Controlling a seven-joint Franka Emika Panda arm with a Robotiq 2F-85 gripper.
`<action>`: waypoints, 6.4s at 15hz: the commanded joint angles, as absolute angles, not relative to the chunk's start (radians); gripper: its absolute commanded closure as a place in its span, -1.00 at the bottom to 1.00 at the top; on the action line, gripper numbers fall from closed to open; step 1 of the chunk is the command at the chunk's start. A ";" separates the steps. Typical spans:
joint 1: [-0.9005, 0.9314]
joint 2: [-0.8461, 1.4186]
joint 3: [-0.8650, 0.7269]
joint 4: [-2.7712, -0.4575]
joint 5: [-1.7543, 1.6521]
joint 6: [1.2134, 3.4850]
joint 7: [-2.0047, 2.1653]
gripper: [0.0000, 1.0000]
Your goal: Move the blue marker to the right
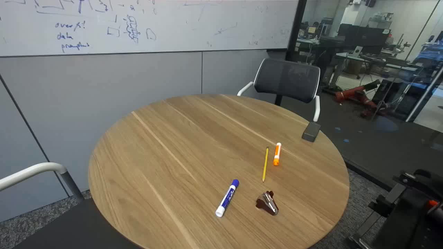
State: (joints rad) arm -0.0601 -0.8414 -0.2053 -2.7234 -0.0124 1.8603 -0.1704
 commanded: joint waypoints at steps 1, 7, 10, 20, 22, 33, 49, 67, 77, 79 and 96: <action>-0.073 -0.839 -0.194 -2.721 -0.004 1.859 -0.179 -1.00; -0.073 -0.839 -0.194 -2.720 -0.004 1.859 -0.179 -1.00; -0.058 -0.808 -0.169 -2.718 0.014 1.884 -0.141 -1.00; 0.068 -0.277 0.133 -2.589 0.106 2.295 0.239 -1.00; 0.069 -0.153 0.158 -2.521 0.097 2.349 0.308 -1.00; 0.212 0.538 0.064 -2.009 -0.002 2.527 0.652 -1.00; 0.326 1.125 -0.066 -1.391 0.032 2.359 0.788 -1.00; 0.327 0.926 -0.051 -1.476 0.030 2.313 0.847 0.89; 0.067 0.745 -0.123 -1.514 0.054 2.297 0.772 0.89; -0.007 0.757 -0.145 -1.524 0.060 2.302 0.731 0.89; -0.043 1.024 -0.257 -1.676 0.048 2.509 0.608 0.58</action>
